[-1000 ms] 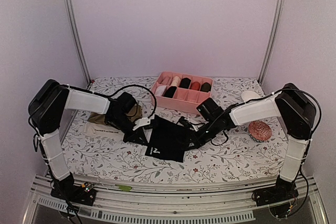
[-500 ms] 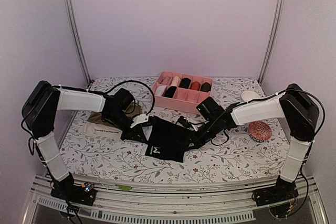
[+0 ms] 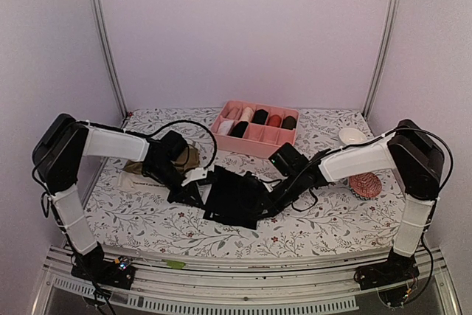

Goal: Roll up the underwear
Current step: Fold the underwear at the center of the board, then smooth out the underwear at the center of the board.

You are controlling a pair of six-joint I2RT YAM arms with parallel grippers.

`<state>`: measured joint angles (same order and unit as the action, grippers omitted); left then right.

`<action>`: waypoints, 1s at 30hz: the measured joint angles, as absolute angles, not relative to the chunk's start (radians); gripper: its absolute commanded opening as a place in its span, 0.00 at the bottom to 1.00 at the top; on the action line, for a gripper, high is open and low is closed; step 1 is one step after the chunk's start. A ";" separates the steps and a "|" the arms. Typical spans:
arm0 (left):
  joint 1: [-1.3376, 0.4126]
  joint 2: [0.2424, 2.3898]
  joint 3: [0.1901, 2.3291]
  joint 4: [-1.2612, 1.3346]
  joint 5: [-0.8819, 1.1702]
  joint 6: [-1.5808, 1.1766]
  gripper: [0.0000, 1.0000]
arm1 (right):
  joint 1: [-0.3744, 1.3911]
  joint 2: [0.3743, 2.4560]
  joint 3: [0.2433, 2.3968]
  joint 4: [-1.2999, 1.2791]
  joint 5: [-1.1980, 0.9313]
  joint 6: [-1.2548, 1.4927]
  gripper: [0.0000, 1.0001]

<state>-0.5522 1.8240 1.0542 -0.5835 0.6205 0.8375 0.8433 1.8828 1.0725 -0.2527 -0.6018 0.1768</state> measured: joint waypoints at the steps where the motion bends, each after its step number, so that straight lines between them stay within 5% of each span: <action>1: -0.553 1.827 1.052 -0.582 0.620 0.838 0.00 | 0.843 1.886 1.072 -0.253 -0.602 0.177 0.00; 4: -0.554 1.835 1.048 -0.580 0.620 0.841 0.00 | 0.843 1.888 1.069 -0.253 -0.603 0.177 0.08; 8: -0.554 1.835 1.045 -0.582 0.620 0.859 0.25 | 0.844 1.888 1.067 -0.254 -0.613 0.185 0.31; 13: -0.555 1.809 1.022 -0.620 0.622 0.914 0.30 | 0.844 1.876 1.062 -0.272 -0.638 0.173 0.43; 21: -0.556 1.717 1.024 -0.641 0.642 0.910 0.22 | 0.830 1.780 1.062 -0.276 -0.664 0.215 0.29; 30: -0.582 1.822 1.078 -0.522 0.611 0.780 0.10 | 0.822 1.923 1.166 -0.284 -0.612 0.278 0.20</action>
<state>-0.5819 1.8217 1.0782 -0.5224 0.6109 0.7795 0.8215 1.9228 1.1664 -0.2844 -0.6125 0.2783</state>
